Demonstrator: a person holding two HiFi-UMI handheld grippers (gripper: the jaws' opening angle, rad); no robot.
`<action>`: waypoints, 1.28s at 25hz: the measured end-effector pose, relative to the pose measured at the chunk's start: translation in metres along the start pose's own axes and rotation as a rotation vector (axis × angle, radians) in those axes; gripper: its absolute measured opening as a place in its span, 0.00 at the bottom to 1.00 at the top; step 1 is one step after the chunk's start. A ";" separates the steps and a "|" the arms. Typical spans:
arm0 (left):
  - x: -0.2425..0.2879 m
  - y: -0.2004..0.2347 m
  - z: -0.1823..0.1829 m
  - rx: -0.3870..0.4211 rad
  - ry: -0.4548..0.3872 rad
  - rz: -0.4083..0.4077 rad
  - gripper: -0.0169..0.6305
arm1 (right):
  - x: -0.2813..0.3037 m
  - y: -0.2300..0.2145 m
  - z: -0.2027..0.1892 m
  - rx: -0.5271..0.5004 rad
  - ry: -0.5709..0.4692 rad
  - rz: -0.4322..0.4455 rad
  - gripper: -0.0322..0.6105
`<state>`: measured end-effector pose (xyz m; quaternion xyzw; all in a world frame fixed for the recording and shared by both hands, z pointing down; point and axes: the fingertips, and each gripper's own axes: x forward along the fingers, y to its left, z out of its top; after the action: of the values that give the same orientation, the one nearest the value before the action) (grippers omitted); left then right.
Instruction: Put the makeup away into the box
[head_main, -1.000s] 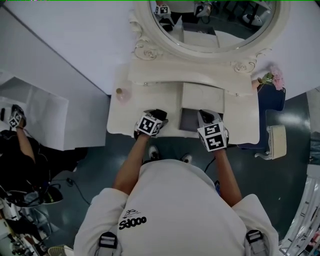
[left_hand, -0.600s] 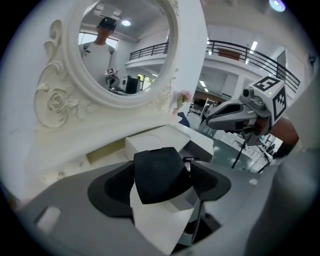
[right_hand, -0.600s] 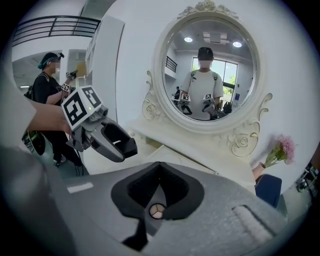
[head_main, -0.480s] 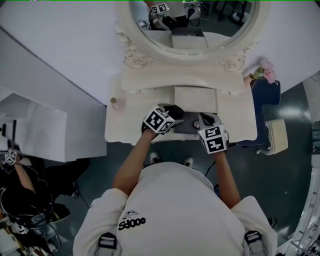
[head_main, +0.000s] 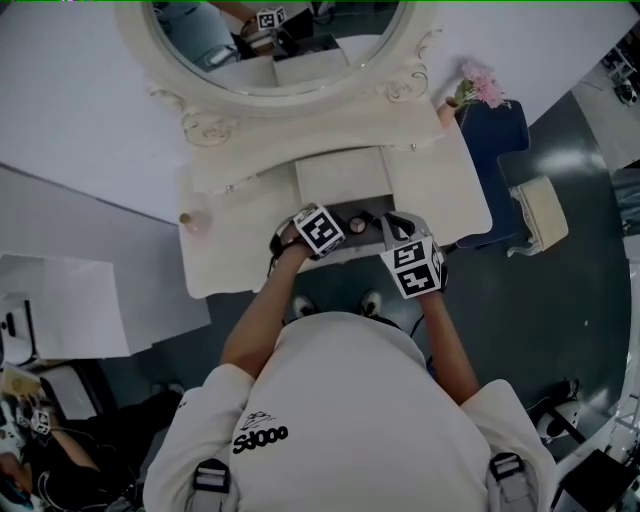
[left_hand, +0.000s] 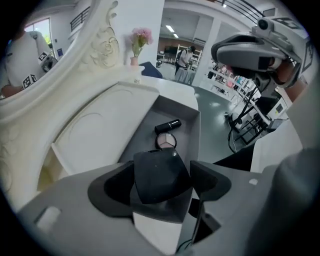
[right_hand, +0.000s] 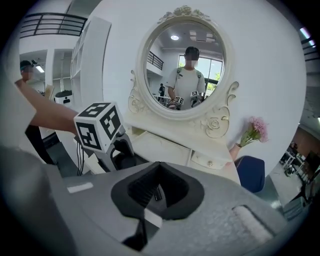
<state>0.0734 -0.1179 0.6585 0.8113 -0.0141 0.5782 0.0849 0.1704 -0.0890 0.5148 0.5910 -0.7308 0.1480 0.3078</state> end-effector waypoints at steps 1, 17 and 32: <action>0.004 0.001 0.001 0.015 0.018 0.014 0.60 | -0.003 -0.003 -0.005 -0.007 0.008 -0.008 0.05; 0.032 0.007 0.012 0.030 0.034 0.086 0.60 | -0.016 -0.039 -0.040 0.045 0.048 -0.016 0.05; -0.064 0.030 0.033 -0.063 -0.338 0.103 0.50 | 0.003 -0.042 0.039 -0.032 -0.075 0.002 0.05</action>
<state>0.0796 -0.1572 0.5918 0.8921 -0.0877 0.4366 0.0769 0.1993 -0.1248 0.4801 0.5904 -0.7446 0.1144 0.2896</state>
